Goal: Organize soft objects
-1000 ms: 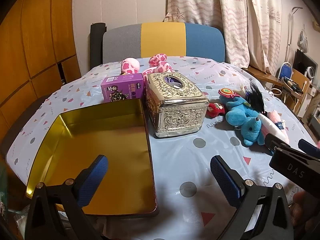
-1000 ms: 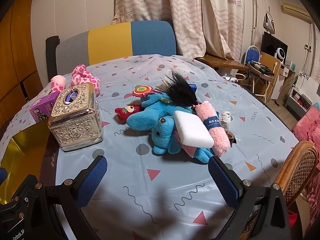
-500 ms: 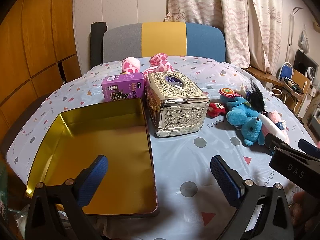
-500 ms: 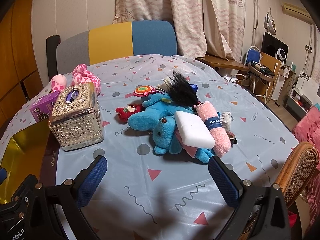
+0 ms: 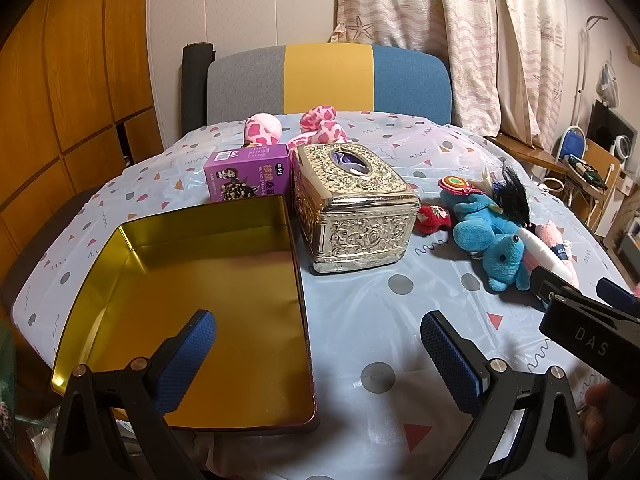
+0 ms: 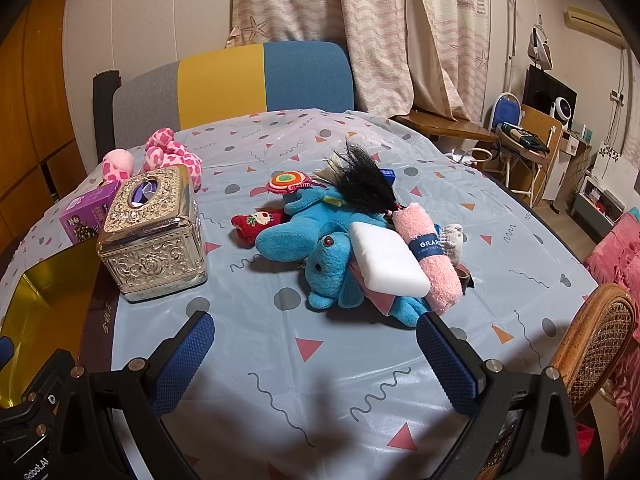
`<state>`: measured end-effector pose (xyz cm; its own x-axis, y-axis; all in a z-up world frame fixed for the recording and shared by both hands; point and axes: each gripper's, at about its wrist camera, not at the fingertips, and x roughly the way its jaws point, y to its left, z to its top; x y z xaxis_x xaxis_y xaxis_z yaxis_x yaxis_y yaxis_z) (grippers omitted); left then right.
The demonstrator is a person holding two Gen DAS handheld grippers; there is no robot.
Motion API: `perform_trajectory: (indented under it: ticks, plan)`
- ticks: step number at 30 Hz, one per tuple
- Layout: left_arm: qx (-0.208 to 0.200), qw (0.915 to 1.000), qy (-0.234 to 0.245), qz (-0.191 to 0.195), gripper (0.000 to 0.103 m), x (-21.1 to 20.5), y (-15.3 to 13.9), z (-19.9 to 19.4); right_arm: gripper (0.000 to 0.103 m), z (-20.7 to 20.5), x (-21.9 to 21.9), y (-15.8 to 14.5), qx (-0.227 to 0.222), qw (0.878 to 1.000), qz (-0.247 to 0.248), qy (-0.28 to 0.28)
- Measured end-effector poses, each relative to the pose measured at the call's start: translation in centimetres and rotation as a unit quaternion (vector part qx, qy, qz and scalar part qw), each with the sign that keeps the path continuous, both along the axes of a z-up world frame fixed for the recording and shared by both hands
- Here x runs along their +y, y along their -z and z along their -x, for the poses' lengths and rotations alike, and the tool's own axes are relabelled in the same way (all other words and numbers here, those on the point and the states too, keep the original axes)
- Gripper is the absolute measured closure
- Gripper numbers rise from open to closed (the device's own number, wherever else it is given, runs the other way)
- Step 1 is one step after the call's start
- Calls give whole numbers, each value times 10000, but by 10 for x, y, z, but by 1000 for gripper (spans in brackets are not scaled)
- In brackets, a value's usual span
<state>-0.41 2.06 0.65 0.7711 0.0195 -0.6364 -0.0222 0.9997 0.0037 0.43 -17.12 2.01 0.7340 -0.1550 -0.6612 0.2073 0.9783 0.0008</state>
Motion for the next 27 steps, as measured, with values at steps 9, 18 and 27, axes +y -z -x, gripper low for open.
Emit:
perform_trajectory:
  ticks: [9,18,27]
  plan:
    - [8,10000,3,1,0,0,1,0,0,-1,0,0,2,10000,5,1]
    - [48,10000,15,-11,0,-3,4,0,0,-3,-6,1,10,10000,-16,33]
    - [159,9998,102,-35,0,-8,8,-6,0,-9,-19,-1,3,9998,-55,168]
